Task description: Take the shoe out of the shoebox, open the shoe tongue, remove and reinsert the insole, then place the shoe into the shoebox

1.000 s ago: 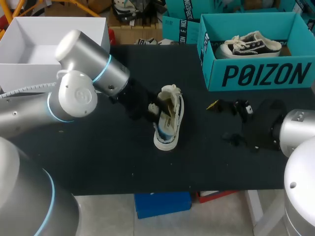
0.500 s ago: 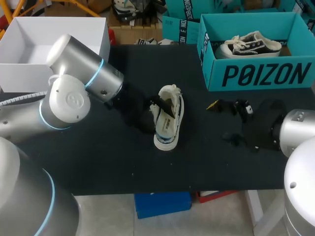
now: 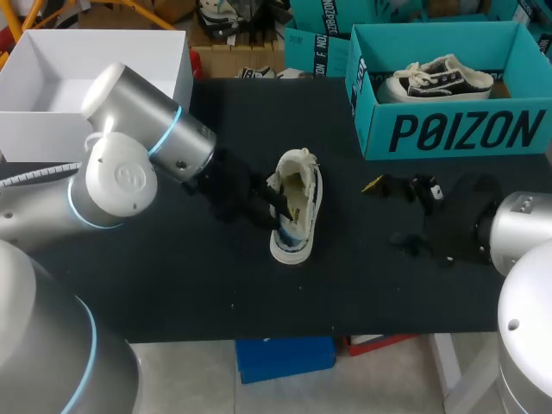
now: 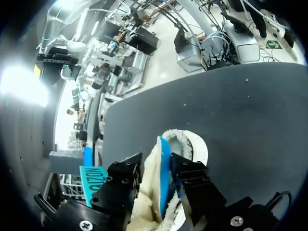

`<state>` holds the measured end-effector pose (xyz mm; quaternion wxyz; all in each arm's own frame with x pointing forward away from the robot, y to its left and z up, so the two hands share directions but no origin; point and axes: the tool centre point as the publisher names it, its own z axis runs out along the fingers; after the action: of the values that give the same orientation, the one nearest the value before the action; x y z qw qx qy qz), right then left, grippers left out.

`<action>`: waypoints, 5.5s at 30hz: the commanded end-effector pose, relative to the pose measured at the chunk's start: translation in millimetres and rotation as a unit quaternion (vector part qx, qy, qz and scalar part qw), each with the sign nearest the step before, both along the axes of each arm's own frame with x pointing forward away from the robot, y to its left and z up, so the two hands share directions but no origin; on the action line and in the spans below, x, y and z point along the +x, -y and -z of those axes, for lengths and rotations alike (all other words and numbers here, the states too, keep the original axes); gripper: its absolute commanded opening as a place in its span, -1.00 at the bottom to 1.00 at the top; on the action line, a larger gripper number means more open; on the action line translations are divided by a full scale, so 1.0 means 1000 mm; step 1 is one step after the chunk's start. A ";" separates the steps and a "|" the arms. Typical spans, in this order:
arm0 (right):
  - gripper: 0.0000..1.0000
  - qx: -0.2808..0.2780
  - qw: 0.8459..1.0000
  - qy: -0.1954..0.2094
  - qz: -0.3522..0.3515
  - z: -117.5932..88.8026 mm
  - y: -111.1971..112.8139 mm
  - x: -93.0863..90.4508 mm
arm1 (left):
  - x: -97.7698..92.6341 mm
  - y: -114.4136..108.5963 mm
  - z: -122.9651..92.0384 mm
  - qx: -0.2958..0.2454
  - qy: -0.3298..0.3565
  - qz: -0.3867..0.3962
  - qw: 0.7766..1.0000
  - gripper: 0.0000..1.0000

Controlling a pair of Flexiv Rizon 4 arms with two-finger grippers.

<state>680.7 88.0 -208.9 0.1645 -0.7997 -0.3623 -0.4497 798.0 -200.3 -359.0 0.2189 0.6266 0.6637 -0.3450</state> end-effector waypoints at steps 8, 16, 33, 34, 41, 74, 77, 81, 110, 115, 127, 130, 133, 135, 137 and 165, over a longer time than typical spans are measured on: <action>1.00 0.045 0.998 -0.030 -0.045 0.004 0.007 -0.005 | 0.001 0.001 0.006 0.008 -0.006 0.005 1.000 -1.00; 1.00 0.045 0.998 -0.030 -0.045 0.004 0.007 -0.005 | 0.010 0.001 0.014 0.027 -0.002 0.004 1.000 -1.00; 1.00 0.045 0.998 -0.030 -0.045 0.004 0.007 -0.005 | 0.018 0.005 0.009 0.033 0.005 -0.001 0.999 -0.25; 1.00 0.045 0.998 -0.030 -0.045 0.004 0.007 -0.005 | 0.017 0.004 0.008 0.033 0.002 0.000 0.999 0.60; 1.00 0.045 0.998 -0.030 -0.045 0.004 0.007 -0.005 | 0.014 -0.004 -0.013 0.026 -0.004 0.004 1.000 1.00; 1.00 0.045 0.998 -0.030 -0.045 0.004 0.007 -0.005 | -0.006 -0.008 -0.007 0.141 -0.004 0.096 0.985 -1.00; 1.00 0.045 0.998 -0.030 -0.045 0.004 0.007 -0.005 | -0.008 -0.007 -0.004 0.147 -0.003 0.101 0.984 -1.00; 1.00 0.045 0.998 -0.030 -0.045 0.004 0.007 -0.005 | -0.007 -0.004 0.003 0.151 -0.003 0.104 0.983 -1.00; 1.00 0.045 0.998 -0.030 -0.045 0.004 0.007 -0.005 | 0.001 0.006 0.022 0.180 -0.006 0.113 0.977 -1.00; 1.00 0.045 0.998 -0.030 -0.045 0.004 0.007 -0.005 | 0.002 0.006 0.007 0.181 0.000 0.121 0.976 -1.00; 1.00 0.045 0.998 -0.030 -0.045 0.004 0.007 -0.005 | -0.001 0.005 0.014 0.214 0.016 0.142 0.966 -1.00; 1.00 0.045 0.998 -0.030 -0.045 0.004 0.007 -0.005 | -0.002 0.008 0.020 0.220 0.020 0.146 0.964 -1.00; 1.00 0.045 0.998 -0.030 -0.045 0.004 0.007 -0.005 | -0.001 0.009 0.027 0.227 0.025 0.149 0.962 -1.00; 1.00 0.045 0.998 -0.030 -0.045 0.004 0.007 -0.005 | -0.001 0.010 0.032 0.230 0.026 0.149 0.961 -1.00; 1.00 0.045 0.998 -0.030 -0.045 0.004 0.007 -0.005 | 0.000 0.012 0.037 0.236 0.027 0.152 0.959 -1.00; 1.00 0.045 0.998 -0.030 -0.045 0.004 0.007 -0.005 | 0.005 0.017 0.049 0.250 0.037 0.138 0.958 -1.00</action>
<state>680.7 88.0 -208.9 0.1643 -0.7996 -0.3627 -0.4497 804.2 -222.6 -410.8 0.0212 0.7599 0.6273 -0.1689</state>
